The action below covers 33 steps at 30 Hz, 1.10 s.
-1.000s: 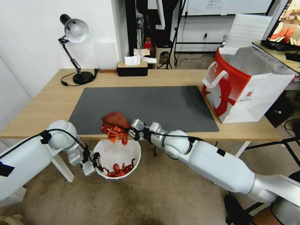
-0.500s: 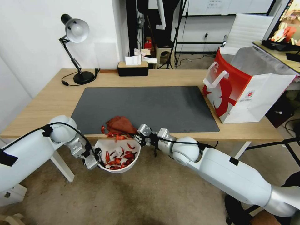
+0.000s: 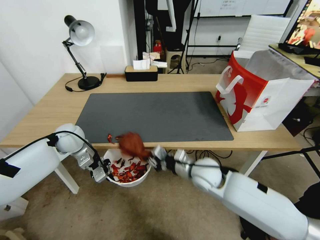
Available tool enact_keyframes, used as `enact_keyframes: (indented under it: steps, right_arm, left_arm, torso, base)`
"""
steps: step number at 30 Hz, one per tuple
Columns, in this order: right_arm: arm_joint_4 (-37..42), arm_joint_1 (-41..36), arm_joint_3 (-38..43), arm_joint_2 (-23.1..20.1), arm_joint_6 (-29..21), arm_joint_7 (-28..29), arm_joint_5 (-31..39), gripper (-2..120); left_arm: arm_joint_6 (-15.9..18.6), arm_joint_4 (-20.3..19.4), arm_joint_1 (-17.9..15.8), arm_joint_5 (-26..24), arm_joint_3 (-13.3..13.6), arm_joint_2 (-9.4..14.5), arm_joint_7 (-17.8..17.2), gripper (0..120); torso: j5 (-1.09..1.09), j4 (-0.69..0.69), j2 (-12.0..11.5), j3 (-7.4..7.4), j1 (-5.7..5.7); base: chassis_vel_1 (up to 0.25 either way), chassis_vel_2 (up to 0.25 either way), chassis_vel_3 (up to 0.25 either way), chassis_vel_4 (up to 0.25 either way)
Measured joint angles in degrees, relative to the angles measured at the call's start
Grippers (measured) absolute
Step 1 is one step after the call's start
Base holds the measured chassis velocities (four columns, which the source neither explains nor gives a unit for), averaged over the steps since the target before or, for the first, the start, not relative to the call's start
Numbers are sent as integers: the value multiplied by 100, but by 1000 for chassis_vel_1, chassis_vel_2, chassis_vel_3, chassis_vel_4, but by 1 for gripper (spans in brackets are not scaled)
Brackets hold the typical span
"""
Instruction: Sweep shrimp from table into container with towel, then put container into takeout bag.
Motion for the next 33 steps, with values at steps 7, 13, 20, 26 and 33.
enact_keyframes:
  steps: [7,13,20,26,33]
  right_arm:
    - [158,-304,289,-88,223,-255,-69,9]
    - [288,-312,403,-154,332,-372,-4,9]
    - [378,-233,571,-187,532,-436,174,9]
    - [91,351,591,108,1032,-339,413,9]
    - [-854,1377,217,850,1057,198,465,9]
  left_arm:
    - [5,-13,18,0,-23,67,0,0]
    - [5,-38,57,6,-61,106,0,0]
    - [5,-2,154,38,-187,143,1,0]
    - [-18,97,302,109,-362,201,9,0]
    - [-96,191,460,156,-578,303,13,0]
  torso:
    - [1,0,1,-2,-1]
    - [1,0,1,-2,-1]
    - [1,-1,1,-2,-1]
    - [0,0,2,-2,-2]
    - [0,1,1,-2,-1]
  base:
    - [0,0,0,0]
    - [0,0,0,0]
    - [0,0,0,0]
    - [0,0,0,0]
    - [0,0,0,0]
